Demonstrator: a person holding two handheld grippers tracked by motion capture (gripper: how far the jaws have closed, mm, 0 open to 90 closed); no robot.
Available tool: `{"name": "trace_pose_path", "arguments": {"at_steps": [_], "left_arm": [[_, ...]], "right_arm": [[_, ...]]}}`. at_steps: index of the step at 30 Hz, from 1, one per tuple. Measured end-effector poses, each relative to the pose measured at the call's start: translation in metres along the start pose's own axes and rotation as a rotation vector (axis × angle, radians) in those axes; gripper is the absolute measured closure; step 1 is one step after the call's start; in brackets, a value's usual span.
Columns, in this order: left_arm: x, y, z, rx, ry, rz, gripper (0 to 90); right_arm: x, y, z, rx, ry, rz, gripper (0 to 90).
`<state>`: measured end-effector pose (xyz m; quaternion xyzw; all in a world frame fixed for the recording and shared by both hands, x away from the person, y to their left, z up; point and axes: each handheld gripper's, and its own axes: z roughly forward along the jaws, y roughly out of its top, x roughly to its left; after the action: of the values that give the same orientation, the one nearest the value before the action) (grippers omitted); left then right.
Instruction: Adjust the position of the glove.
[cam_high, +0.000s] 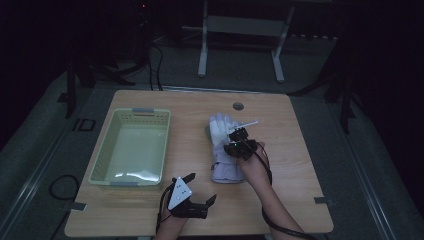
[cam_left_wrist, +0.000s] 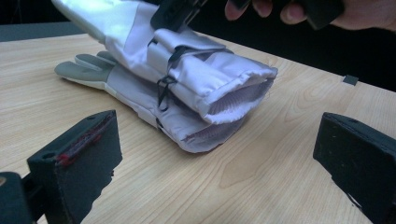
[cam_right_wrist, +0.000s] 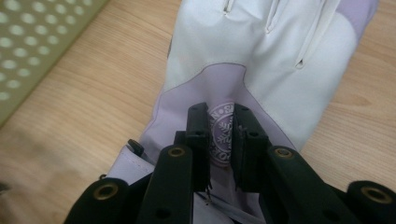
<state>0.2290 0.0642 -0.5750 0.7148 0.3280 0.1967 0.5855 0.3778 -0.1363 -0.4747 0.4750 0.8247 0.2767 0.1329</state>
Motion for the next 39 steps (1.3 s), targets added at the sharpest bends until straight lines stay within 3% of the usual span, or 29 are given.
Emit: {"name": "trace_pose_path", "arguments": {"at_steps": [9,16,23,27,31,33,35,39], "left_arm": [[0.0,0.0,0.0,0.002,-0.004,0.002,1.1],[-0.001,0.0,0.0,0.002,-0.003,0.001,1.1],[-0.001,0.0,0.0,0.0,-0.005,-0.001,1.1],[0.0,0.0,0.0,0.002,-0.004,0.001,1.1],[0.0,0.0,0.0,0.004,-0.004,0.002,1.1],[0.0,0.0,0.0,0.005,-0.005,0.001,1.1],[0.001,0.0,0.0,0.006,-0.005,-0.004,1.1],[0.001,0.0,0.0,0.003,-0.006,-0.012,1.1]], "right_arm": [[-0.001,-0.007,0.021,0.027,0.006,0.008,77.3],[-0.002,-0.007,0.022,0.02,0.008,-0.007,69.5],[-0.006,-0.005,0.014,-0.038,0.024,-0.039,50.3],[-0.01,-0.005,0.009,-0.056,0.006,-0.052,45.6],[-0.014,-0.006,0.004,-0.063,0.018,-0.07,41.3],[-0.016,-0.007,0.001,-0.083,0.03,-0.075,33.4],[-0.019,-0.009,0.0,-0.074,0.06,-0.085,18.5],[-0.026,-0.014,-0.002,-0.099,0.082,-0.111,12.3]]}}
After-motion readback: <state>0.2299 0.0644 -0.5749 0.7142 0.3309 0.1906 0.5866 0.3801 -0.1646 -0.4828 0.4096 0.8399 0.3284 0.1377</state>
